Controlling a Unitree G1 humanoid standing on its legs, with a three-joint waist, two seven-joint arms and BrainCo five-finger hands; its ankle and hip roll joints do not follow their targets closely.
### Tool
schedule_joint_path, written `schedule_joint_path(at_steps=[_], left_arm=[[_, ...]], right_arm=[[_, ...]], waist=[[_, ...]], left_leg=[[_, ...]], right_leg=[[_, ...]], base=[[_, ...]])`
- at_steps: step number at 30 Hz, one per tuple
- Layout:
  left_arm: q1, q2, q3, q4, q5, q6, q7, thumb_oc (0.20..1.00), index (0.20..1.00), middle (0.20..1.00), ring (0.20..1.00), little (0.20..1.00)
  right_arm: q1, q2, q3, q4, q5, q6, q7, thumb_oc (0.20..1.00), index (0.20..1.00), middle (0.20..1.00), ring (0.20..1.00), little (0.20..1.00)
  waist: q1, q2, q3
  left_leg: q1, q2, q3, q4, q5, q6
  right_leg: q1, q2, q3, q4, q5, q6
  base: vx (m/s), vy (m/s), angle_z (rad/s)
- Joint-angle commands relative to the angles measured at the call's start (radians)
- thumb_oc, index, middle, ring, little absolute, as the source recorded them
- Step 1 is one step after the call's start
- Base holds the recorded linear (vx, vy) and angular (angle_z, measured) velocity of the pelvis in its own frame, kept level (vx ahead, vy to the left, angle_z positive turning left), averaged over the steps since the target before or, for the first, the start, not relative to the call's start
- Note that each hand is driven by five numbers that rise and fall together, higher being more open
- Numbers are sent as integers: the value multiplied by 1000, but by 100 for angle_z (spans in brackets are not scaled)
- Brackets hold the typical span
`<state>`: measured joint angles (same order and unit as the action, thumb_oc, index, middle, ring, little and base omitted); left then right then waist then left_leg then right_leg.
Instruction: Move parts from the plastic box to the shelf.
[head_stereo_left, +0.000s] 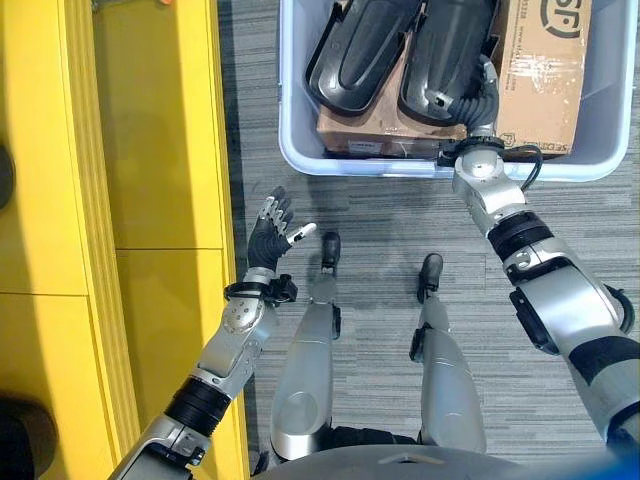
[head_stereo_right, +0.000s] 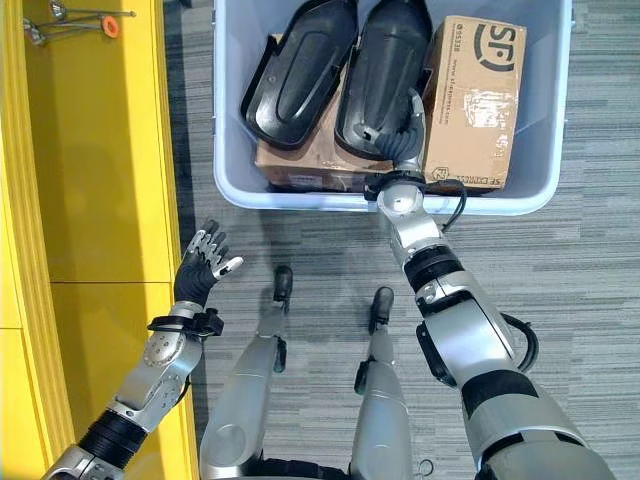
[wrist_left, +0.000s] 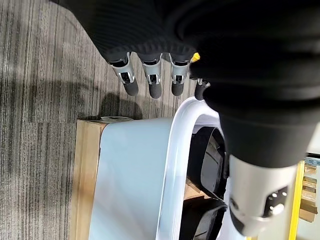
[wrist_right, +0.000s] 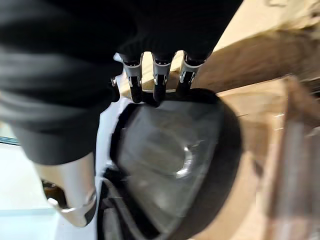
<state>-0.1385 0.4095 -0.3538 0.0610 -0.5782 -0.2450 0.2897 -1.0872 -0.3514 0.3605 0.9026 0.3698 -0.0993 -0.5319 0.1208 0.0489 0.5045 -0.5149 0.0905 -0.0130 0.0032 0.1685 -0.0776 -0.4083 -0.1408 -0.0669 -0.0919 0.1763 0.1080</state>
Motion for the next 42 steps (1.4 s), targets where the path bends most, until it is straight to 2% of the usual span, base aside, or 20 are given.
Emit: schedule_joint_path(at_steps=[1, 15, 26, 42], left_arm=[[13, 40, -21, -81, 2, -48, 16, 1000, 1000, 1000, 1000, 1000], [-4, 36, -36, -72, 10, -48, 31, 1000, 1000, 1000, 1000, 1000], [0, 38, -32, -66, 2, -53, 29, 1000, 1000, 1000, 1000, 1000], [18, 47, -15, -70, -1, -53, 19, 1000, 1000, 1000, 1000, 1000]], right_arm=[[-68, -15, -41, 3, 27, -48, -12, 1000, 1000, 1000, 1000, 1000], [-73, -14, -50, 77, 68, -57, -24, 1000, 1000, 1000, 1000, 1000], [-16, -26, -31, -172, -2, -73, -25, 1000, 1000, 1000, 1000, 1000], [5, 32, 29, -267, -90, -48, 27, 1000, 1000, 1000, 1000, 1000]], waist=[[16, 0, 14], [6, 1, 15], [-7, -10, 15], [12, -13, 15]], left_leg=[[-29, 0, -2, 84, -76, 0], [-70, 1, 2, 93, -76, -3], [-74, 2, 4, 98, -78, -1], [-84, -10, -13, 109, -81, 3]], right_leg=[[17, -69, 11, 147, -125, 38], [-20, -65, 11, 148, -122, 37], [-26, -64, 7, 155, -123, 38], [-10, -68, -9, 157, -132, 40]], base=[[-11, -2, 4], [-2, 1, 2], [0, 0, 0], [1, 0, 1]])
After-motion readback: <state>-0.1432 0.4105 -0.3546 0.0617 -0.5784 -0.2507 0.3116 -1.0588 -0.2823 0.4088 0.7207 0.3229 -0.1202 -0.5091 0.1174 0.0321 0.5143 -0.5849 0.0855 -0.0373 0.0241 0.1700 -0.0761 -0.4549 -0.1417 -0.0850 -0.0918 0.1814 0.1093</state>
